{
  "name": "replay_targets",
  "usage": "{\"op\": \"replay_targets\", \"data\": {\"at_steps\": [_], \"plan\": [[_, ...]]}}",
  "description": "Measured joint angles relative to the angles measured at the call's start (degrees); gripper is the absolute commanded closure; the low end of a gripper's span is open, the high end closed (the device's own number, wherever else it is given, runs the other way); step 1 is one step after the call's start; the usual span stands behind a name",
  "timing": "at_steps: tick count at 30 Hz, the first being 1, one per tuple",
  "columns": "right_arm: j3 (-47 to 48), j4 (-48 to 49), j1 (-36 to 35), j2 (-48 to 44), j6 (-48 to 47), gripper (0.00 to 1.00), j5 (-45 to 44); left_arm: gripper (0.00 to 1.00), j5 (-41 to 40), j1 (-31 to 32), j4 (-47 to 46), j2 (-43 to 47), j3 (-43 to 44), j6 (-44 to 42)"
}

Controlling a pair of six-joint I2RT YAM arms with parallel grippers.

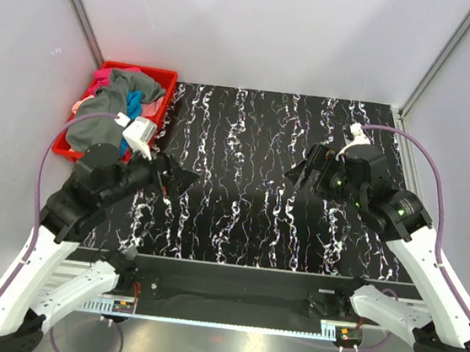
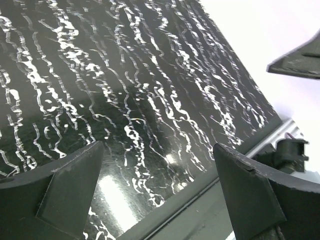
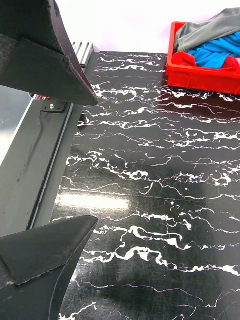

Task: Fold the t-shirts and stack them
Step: Grab the tshirt from the pile

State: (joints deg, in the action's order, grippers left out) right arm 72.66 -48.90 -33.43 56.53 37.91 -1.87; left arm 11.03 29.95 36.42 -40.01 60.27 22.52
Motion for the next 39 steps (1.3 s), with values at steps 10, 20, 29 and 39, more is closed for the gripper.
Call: {"op": "replay_targets", "data": {"at_steps": [10, 20, 29, 39], "plan": [[0.02, -0.44, 0.0, -0.07, -1.16, 0.0, -0.02, 0.01, -21.33, -3.98, 7.3, -15.12, 13.55, 0.98], [-4.13, 2.71, 0.0, -4.31, -1.7, 0.0, 5.18, 0.09, -36.52, -36.02, 2.56, -36.02, 25.68, 8.76], [-5.11, 4.31, 0.0, -6.21, -3.65, 0.0, 7.39, 0.25, -39.3, -37.62, -11.1, -42.05, 21.57, 9.64], [-5.09, 5.4, 0.0, -3.74, -5.62, 0.0, 7.37, 0.18, -43.78, -28.15, -16.59, -41.97, 17.99, 7.98]]}}
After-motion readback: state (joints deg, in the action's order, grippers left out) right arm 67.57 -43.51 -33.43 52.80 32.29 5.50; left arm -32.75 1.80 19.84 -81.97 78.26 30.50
